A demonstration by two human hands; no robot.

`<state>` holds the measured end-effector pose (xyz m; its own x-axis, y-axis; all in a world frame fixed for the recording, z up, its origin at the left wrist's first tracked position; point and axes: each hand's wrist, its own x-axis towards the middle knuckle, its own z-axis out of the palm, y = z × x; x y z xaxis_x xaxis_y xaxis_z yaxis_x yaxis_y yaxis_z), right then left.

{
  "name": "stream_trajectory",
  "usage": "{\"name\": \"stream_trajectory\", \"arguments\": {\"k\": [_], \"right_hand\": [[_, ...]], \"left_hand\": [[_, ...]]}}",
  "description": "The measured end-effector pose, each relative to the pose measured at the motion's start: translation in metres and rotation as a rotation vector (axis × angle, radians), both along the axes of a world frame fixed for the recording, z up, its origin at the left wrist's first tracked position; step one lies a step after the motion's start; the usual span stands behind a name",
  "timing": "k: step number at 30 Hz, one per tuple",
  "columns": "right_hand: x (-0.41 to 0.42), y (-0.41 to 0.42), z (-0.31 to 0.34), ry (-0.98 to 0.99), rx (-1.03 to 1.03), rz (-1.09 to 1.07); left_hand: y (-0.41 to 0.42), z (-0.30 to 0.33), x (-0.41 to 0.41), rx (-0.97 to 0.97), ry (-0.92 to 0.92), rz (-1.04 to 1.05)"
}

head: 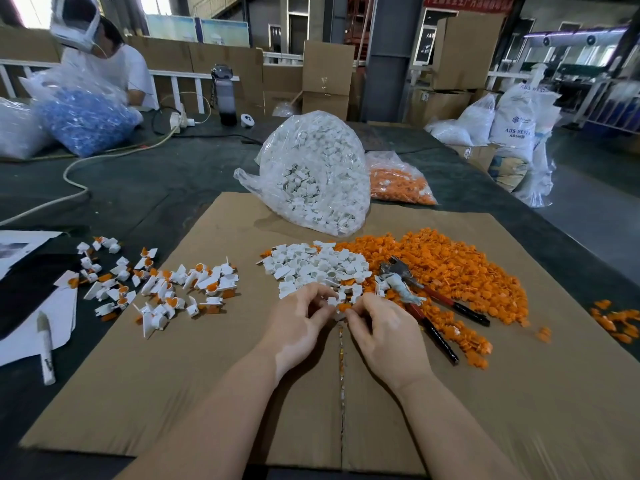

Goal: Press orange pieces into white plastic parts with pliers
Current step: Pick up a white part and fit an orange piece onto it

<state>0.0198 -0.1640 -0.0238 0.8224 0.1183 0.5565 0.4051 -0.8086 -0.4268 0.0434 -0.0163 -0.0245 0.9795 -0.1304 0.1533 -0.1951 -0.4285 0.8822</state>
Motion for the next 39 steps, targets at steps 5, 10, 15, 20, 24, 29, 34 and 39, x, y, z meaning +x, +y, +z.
{"name": "stream_trajectory", "arguments": {"k": [5,10,15,20,24,29,34,39], "right_hand": [[-0.0002,-0.0010,-0.0003,0.020,-0.021,0.009],[0.0000,-0.0003,-0.0006,0.048,-0.024,0.035],[0.0005,-0.0013,-0.0020,0.085,-0.012,0.060],[-0.0019,-0.0013,0.0015,0.006,0.075,0.042],[-0.0030,-0.0020,0.0014,-0.054,0.071,0.062],[-0.0020,-0.0029,0.0017,-0.073,0.028,0.097],[-0.0008,-0.0023,0.0001,-0.104,-0.033,0.045],[0.0013,-0.0025,-0.0021,-0.085,-0.016,0.011]], "left_hand": [[-0.0007,0.0039,-0.0037,-0.053,-0.007,-0.025],[-0.0017,0.0055,-0.0062,-0.081,0.022,-0.054],[-0.0027,0.0051,-0.0050,-0.071,0.044,-0.038],[-0.0027,0.0063,-0.0040,-0.094,0.028,0.014],[-0.0020,0.0057,-0.0033,-0.088,0.030,0.012],[-0.0014,0.0044,-0.0025,-0.050,0.021,-0.003],[-0.0015,0.0040,-0.0040,-0.002,-0.015,-0.006],[-0.0019,0.0021,-0.0027,0.024,-0.027,0.037]]}}
